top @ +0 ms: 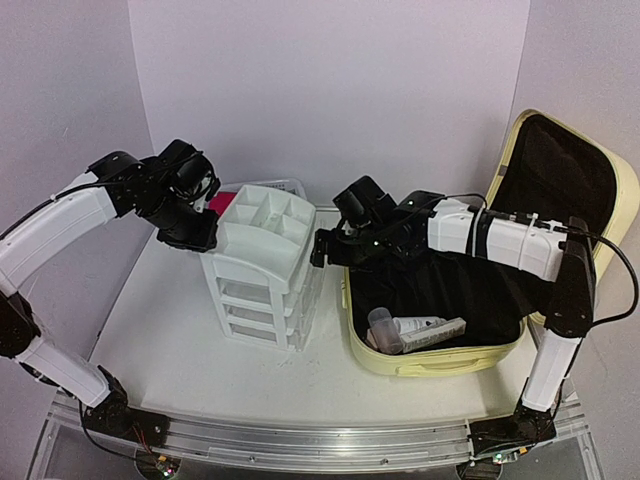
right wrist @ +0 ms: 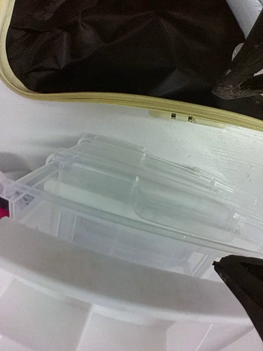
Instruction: Open, take out, and arrange the luggage
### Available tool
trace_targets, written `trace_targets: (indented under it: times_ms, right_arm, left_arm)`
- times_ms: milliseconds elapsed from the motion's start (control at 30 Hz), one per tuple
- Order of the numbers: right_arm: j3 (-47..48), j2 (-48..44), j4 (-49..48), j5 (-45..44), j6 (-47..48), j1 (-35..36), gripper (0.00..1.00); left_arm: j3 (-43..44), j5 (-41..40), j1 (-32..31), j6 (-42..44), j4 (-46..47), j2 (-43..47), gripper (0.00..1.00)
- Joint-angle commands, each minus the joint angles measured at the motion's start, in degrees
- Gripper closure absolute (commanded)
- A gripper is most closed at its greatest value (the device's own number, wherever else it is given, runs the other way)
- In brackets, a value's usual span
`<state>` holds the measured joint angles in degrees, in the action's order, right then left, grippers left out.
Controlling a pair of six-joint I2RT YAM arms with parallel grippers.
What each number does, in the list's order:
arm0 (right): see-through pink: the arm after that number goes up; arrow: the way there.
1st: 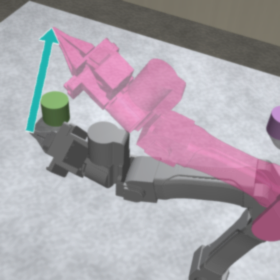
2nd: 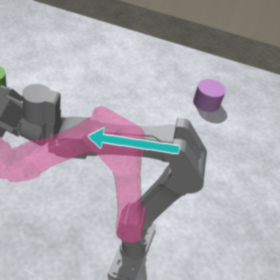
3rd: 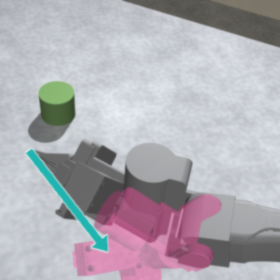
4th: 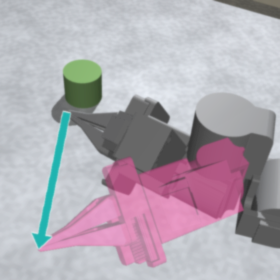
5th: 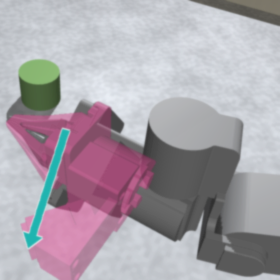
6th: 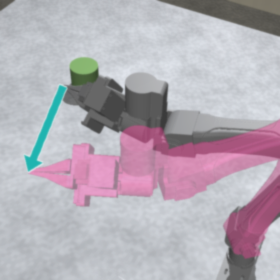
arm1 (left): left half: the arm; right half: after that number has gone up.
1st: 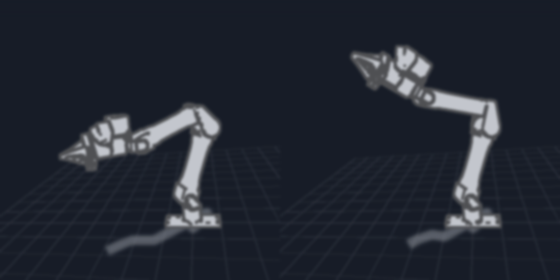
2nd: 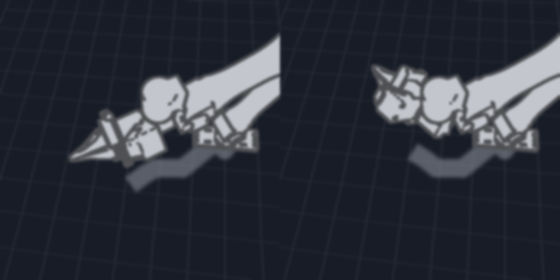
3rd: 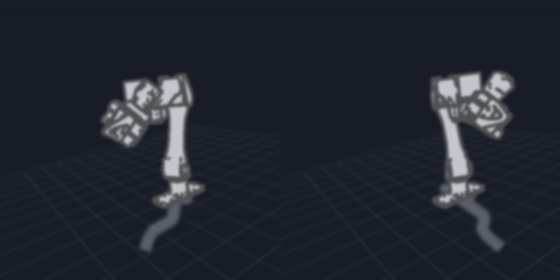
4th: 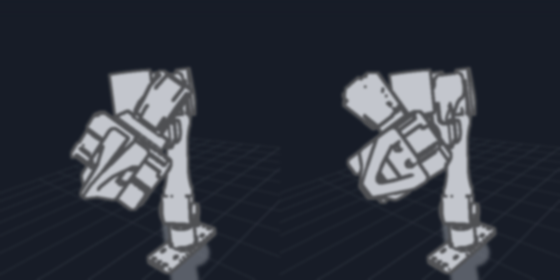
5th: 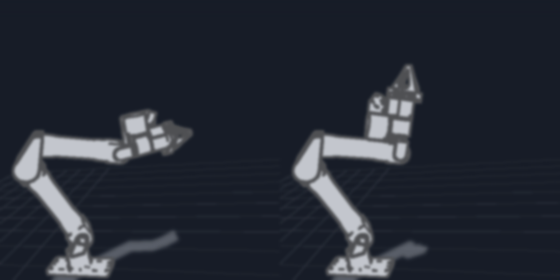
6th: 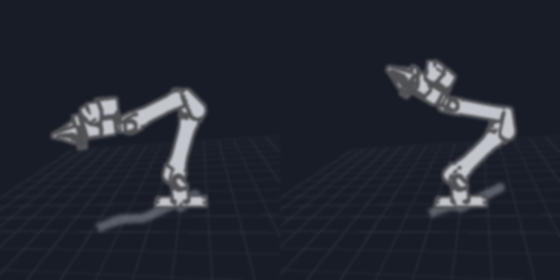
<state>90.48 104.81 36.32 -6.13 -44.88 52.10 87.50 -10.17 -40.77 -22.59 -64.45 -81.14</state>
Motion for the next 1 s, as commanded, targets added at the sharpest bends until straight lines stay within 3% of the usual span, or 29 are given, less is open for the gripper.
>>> trace_targets:
  times_ms: [0,500,700,833,967]
  right_arm:
    - [1.6,0.7,1.5,-4.4,-0.3,0.4,0.02]
    - [-3.2,-5.2,10.4,-9.2,3.0,0.6,0.02]
    - [-0.9,-6.5,14.2,-5.7,7.9,0.6,0.02]
    - [-2.8,-12.0,14.2,-0.5,15.9,0.6,0.02]
    - [-9.9,-20.0,14.2,-3.7,18.6,-0.1,0.02]
  left_arm:
    - [-1.1,-1.9,0.4,-0.8,-0.1,2.9,0.84]
    - [-7.0,-8.0,0.3,-1.8,-0.7,6.5,0.83]
    - [-7.5,-8.0,0.3,-1.8,-1.1,6.8,0.83]
    - [-7.2,-7.8,0.3,-0.9,-0.9,6.7,0.83]
    - [-7.1,-8.9,0.3,-0.3,-0.9,6.5,0.83]
